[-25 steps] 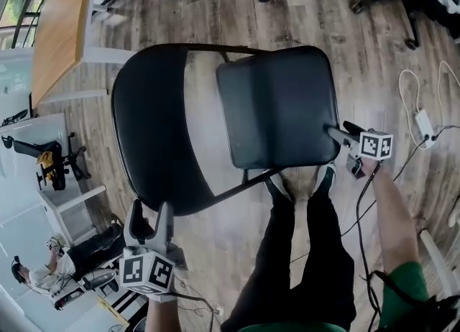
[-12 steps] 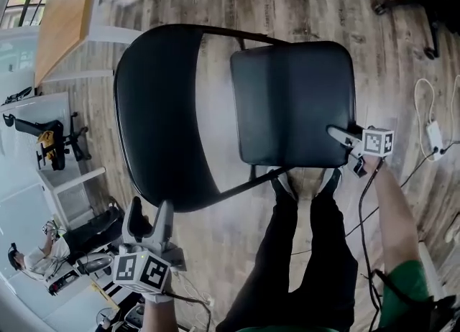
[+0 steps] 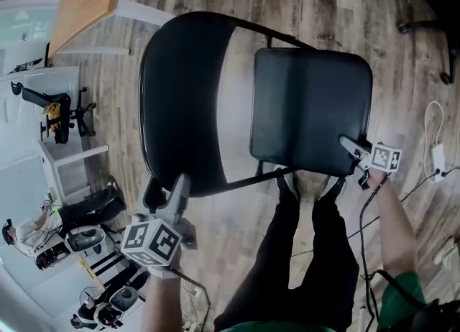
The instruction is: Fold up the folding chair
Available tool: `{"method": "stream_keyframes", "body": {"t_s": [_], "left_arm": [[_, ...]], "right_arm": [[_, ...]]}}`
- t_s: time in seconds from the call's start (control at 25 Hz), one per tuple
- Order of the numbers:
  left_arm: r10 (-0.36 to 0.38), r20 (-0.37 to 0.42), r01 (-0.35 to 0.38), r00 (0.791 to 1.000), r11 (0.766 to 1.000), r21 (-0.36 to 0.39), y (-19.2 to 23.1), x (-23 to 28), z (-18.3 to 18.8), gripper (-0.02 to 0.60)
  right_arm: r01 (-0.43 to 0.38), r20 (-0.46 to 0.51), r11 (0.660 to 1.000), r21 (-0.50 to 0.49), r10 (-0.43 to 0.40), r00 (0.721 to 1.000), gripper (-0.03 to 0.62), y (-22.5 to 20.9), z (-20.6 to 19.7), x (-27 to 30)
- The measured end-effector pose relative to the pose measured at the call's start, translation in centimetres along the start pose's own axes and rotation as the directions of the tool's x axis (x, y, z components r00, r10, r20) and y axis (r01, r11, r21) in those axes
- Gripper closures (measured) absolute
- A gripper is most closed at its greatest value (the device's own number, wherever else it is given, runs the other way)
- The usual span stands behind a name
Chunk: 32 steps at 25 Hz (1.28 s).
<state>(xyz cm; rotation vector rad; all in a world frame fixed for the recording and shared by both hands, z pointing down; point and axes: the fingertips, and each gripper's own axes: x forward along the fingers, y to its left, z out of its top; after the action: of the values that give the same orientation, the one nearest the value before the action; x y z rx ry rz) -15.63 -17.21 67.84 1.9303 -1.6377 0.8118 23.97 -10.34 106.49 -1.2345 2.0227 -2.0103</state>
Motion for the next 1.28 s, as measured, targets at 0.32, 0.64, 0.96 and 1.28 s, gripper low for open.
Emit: {"method": "stream_keyframes", "body": {"t_s": [0.32, 0.64, 0.96, 1.28], "left_arm": [[0.118, 0.041, -0.117, 0.992, 0.993, -0.028, 4.9, -0.6, 2.2, 0.298], [0.147, 0.122, -0.143, 0.982, 0.989, -0.042, 7.4, -3.6, 4.9, 0.353], [0.176, 0.202, -0.163, 0.963, 0.983, -0.081, 9.6, -6.5, 7.6, 0.364], [0.159, 0.234, -0.138, 0.959, 0.985, -0.102, 10.4, -8.8, 9.5, 0.373]], "right_arm": [[-0.022, -0.02, 1.0, 0.019, 0.023, 1.0, 0.155, 6.2, 0.4, 0.5], [-0.038, -0.029, 0.999, 0.021, 0.038, 0.999, 0.174, 14.8, -0.1, 1.3], [0.004, -0.02, 1.0, 0.009, -0.004, 1.0, 0.248, 23.1, -0.3, 2.7], [0.118, -0.026, 0.993, -0.012, -0.119, 0.993, 0.322, 28.7, -1.0, 4.2]]}}
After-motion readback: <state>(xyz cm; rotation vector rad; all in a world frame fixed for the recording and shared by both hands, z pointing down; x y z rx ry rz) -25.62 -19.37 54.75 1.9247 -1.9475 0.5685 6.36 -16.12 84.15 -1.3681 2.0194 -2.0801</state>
